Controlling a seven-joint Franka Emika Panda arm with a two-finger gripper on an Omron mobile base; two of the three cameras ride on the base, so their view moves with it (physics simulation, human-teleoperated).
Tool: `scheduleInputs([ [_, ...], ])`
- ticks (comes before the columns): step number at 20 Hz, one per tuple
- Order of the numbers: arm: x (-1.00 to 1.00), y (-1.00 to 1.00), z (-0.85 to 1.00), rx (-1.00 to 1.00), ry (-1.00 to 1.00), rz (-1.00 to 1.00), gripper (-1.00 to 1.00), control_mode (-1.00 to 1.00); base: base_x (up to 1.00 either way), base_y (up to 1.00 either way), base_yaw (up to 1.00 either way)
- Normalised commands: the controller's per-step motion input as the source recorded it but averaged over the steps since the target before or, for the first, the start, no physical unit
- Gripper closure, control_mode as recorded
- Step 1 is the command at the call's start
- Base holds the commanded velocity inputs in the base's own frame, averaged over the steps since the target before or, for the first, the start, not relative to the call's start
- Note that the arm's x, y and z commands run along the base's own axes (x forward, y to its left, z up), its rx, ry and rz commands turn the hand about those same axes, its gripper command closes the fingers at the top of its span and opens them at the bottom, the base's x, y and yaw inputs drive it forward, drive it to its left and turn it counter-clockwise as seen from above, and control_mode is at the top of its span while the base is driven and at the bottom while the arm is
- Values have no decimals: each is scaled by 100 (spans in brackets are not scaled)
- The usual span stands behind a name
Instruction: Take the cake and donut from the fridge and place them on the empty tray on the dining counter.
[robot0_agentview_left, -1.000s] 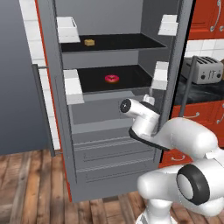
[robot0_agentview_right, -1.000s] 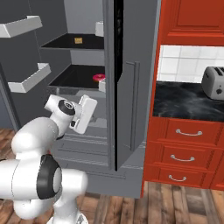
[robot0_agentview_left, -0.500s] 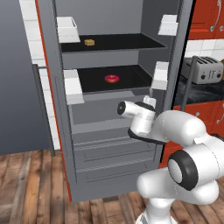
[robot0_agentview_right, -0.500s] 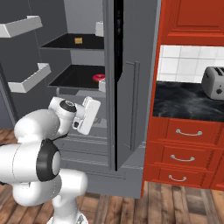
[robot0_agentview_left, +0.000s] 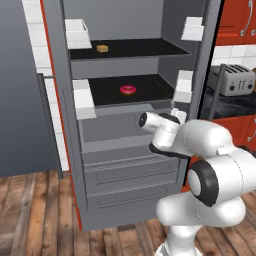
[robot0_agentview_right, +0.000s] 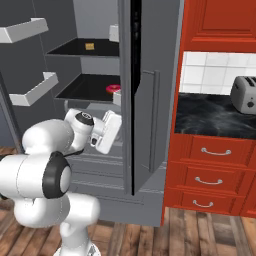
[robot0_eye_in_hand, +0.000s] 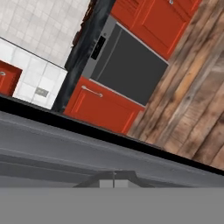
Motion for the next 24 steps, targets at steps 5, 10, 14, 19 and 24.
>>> scheduleInputs([
  [5,0,-44,-6,-6,0,-14,100,-100,0,0,0],
  [10,11,-77,-6,-4,0,-13,100,-100,0,0,0],
  [14,44,-98,-5,0,-1,-12,100,-100,0,0,0],
  [19,44,-100,0,0,-9,-9,100,-100,0,0,0],
  [24,-2,-66,-8,1,-21,-3,100,-100,0,0,0],
])
